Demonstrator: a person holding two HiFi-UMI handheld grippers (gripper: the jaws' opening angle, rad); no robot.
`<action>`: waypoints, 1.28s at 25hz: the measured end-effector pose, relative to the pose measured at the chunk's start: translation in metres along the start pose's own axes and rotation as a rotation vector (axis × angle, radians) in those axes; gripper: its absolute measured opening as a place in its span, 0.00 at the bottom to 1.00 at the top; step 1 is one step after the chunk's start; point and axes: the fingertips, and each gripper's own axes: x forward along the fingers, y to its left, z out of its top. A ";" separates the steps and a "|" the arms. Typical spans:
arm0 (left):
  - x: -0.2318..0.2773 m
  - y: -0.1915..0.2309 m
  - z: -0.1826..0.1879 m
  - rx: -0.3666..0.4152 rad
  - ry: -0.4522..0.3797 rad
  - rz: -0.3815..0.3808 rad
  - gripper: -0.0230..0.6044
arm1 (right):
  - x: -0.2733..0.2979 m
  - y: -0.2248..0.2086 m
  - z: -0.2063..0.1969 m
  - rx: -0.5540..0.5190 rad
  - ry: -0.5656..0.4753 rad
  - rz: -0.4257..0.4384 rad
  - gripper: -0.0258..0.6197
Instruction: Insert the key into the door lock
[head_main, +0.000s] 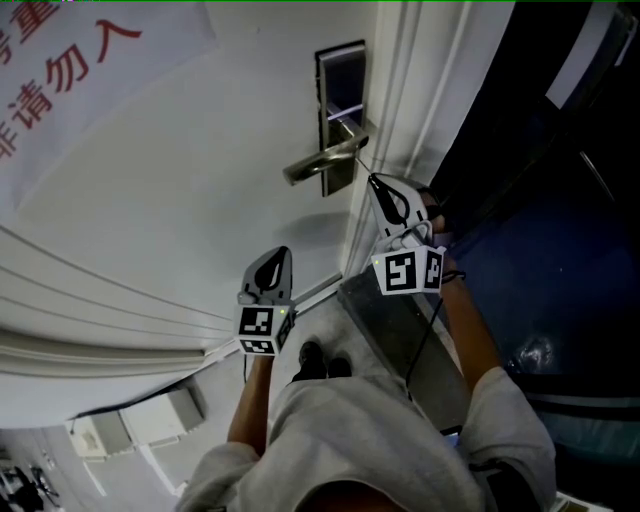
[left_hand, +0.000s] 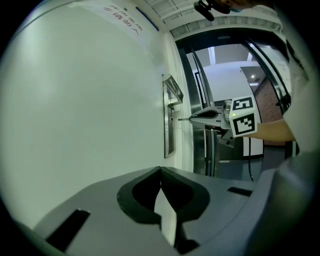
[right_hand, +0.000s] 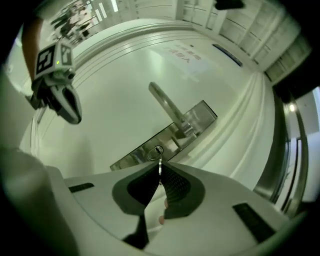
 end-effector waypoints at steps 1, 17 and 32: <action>-0.001 0.001 0.000 0.000 0.000 0.001 0.07 | 0.001 0.001 0.000 -0.079 0.003 -0.005 0.09; -0.004 0.005 -0.002 0.001 0.002 0.001 0.07 | 0.013 0.010 0.008 -0.390 -0.017 0.004 0.09; -0.010 0.016 -0.002 0.000 0.002 0.013 0.07 | 0.027 0.015 0.011 -0.407 -0.009 0.015 0.09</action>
